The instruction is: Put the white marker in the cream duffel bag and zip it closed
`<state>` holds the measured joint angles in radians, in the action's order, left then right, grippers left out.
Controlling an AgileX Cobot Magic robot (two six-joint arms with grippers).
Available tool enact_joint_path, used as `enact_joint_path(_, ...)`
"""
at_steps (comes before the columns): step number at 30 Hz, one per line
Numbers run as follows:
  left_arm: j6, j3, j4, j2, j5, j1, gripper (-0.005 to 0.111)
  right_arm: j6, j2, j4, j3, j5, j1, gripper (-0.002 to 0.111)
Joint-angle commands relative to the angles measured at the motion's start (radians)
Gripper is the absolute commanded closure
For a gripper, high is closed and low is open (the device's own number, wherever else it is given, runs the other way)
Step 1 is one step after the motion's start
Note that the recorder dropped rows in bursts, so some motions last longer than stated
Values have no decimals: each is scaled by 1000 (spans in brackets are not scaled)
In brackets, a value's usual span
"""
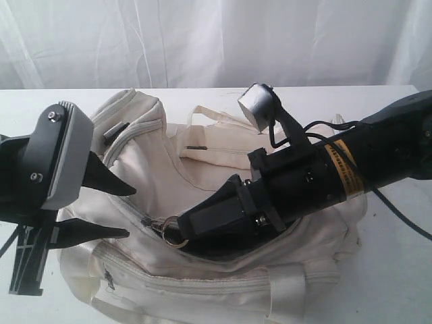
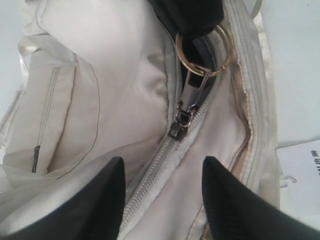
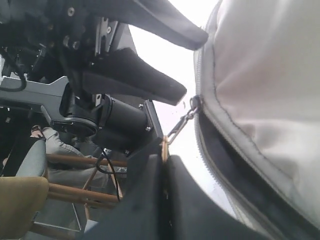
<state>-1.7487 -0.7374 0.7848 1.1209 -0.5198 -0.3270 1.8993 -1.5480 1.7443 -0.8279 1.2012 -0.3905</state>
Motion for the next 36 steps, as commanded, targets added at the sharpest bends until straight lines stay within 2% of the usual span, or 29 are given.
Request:
enact_joint_path(1, -4, -4, 15, 21, 1, -6, 55, -13, 12, 0, 6, 20, 3, 108)
enact_joint_path(5, -4, -4, 19, 38, 3, -6, 55, -13, 12, 0, 6, 20, 3, 108)
enact_joint_path(9, -4, -4, 19, 49, 3, -6, 62, -13, 12, 0, 6, 20, 3, 108)
enact_joint_path(19, 7, -4, 19, 54, 40, -6, 107, -11, 12, 0, 6, 20, 3, 108)
enact_joint_path(36, 26, -4, 19, 54, 40, -6, 107, -11, 12, 0, 28, 20, 3, 108)
